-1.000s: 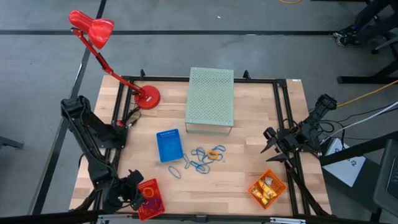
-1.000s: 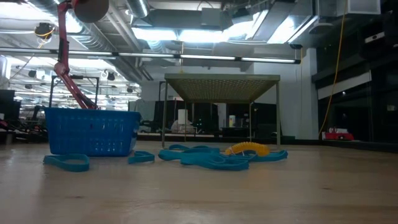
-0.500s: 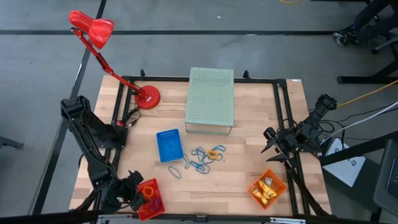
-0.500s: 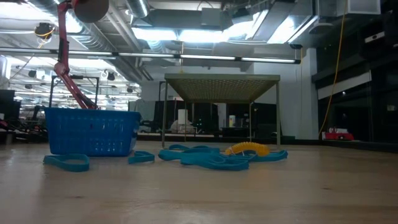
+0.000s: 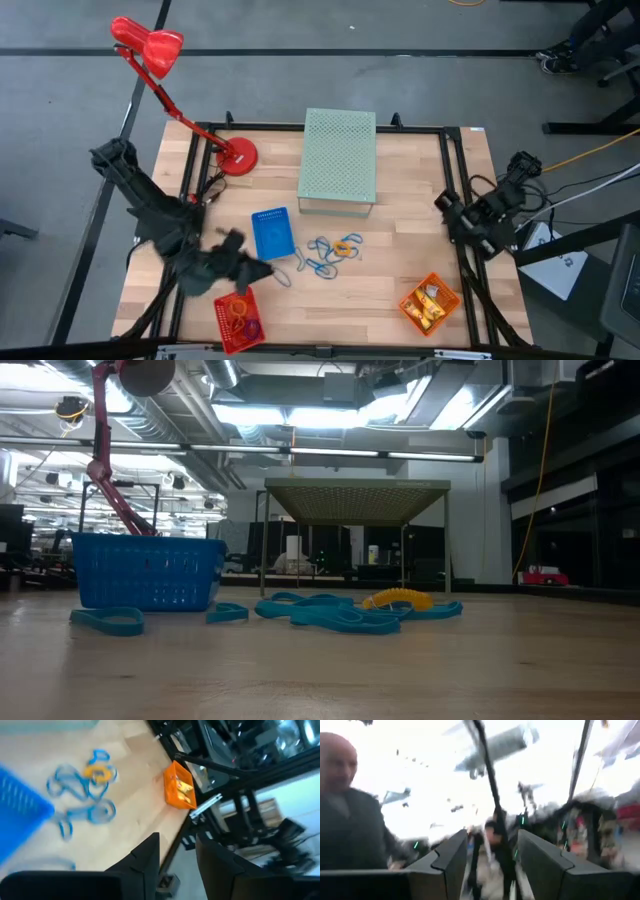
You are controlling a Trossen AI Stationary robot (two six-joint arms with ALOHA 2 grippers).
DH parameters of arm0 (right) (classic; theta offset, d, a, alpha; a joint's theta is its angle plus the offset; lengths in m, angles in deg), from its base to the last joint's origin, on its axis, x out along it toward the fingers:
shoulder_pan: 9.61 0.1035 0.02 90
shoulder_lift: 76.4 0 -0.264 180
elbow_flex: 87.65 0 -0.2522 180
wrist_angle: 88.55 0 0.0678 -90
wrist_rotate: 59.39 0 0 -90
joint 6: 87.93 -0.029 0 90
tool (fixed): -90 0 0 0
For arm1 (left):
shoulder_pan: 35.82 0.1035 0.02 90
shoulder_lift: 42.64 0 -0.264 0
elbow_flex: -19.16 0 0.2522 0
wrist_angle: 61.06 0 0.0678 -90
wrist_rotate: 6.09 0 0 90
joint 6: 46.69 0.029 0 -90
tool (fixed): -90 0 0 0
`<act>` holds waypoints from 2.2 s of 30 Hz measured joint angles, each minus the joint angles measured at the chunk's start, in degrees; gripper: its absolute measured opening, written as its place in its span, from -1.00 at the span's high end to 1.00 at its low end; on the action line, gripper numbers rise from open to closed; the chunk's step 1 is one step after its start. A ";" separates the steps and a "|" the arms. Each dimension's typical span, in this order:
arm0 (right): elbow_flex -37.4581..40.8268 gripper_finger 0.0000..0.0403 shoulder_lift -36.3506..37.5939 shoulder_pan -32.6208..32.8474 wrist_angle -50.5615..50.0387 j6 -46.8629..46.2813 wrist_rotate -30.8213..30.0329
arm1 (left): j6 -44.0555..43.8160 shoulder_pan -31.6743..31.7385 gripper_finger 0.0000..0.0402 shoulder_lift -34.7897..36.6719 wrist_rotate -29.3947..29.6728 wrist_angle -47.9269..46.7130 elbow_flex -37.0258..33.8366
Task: Pick & Place Office Desk Supplies
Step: Put the yellow spring keychain into the red basket
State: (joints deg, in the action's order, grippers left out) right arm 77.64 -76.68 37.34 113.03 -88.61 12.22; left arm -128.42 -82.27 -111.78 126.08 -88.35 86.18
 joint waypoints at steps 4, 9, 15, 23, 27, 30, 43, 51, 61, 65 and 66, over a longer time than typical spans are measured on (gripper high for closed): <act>0.02 0.11 0.01 0.01 11.44 2.31 -0.22 | 10.61 10.49 0.43 -0.02 -10.26 1.32 1.23; -0.01 0.11 0.01 -0.01 22.25 4.54 1.30 | 19.26 20.57 0.43 -1.55 -19.27 4.27 1.21; -0.01 0.11 -0.01 -0.01 24.86 3.52 0.08 | 26.69 29.63 0.46 -8.72 -35.60 9.11 2.82; -0.01 0.11 -0.01 -0.01 22.93 -4.93 -21.01 | 43.80 34.50 0.46 -26.50 -42.20 -6.77 20.51; -0.01 0.11 -0.01 -0.01 20.60 -5.34 -22.82 | 51.90 35.42 0.46 -34.30 -42.03 -9.50 30.22; -0.01 0.11 0.01 -0.01 20.77 -6.19 -22.77 | 55.96 35.76 0.47 -39.47 -41.18 -10.84 36.61; -0.03 0.12 0.01 -0.01 18.74 -8.07 -22.97 | 71.90 35.02 0.51 -58.74 -40.03 -31.46 60.66; -0.03 0.12 -0.01 -0.01 14.34 -12.24 -22.73 | 74.97 34.51 0.51 -64.61 -37.69 -41.71 68.25; -0.03 0.12 0.01 -0.01 13.08 -12.38 -23.19 | 74.75 34.55 0.55 -67.25 -38.94 -41.77 67.78; -0.03 0.12 -0.01 -0.02 12.26 -12.38 -23.21 | 73.09 35.08 0.55 -67.18 -38.55 -42.24 66.96; -0.03 0.12 -0.01 -0.01 11.99 -12.37 -23.21 | 73.01 35.29 0.55 -67.19 -38.70 -42.18 66.96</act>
State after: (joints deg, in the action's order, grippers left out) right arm 77.61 -76.70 37.33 125.02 -100.97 -10.99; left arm -55.40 -46.98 -178.97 87.38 -130.54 153.14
